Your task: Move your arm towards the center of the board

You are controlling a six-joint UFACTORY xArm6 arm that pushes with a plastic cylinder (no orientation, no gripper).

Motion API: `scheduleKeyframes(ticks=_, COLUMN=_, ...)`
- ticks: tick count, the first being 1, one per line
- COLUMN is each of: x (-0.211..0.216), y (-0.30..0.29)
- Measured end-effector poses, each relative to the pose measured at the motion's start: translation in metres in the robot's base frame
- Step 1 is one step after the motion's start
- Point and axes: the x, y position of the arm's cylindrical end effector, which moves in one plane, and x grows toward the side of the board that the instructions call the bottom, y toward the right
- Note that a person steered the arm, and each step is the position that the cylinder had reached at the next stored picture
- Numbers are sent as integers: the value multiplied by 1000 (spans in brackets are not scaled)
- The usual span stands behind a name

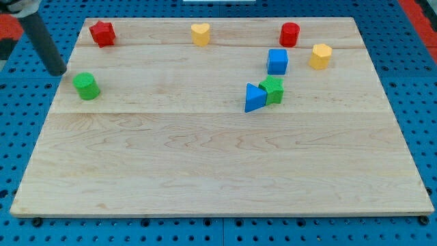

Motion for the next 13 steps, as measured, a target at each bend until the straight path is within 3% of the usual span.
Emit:
scheduleKeyframes(ticks=3, x=-8, y=16)
scheduleKeyframes(ticks=4, x=2, y=47)
scheduleKeyframes(ticks=5, x=3, y=118)
scheduleKeyframes(ticks=9, x=3, y=122)
scheduleKeyframes(ticks=12, x=11, y=260)
scheduleKeyframes(ticks=13, x=12, y=265)
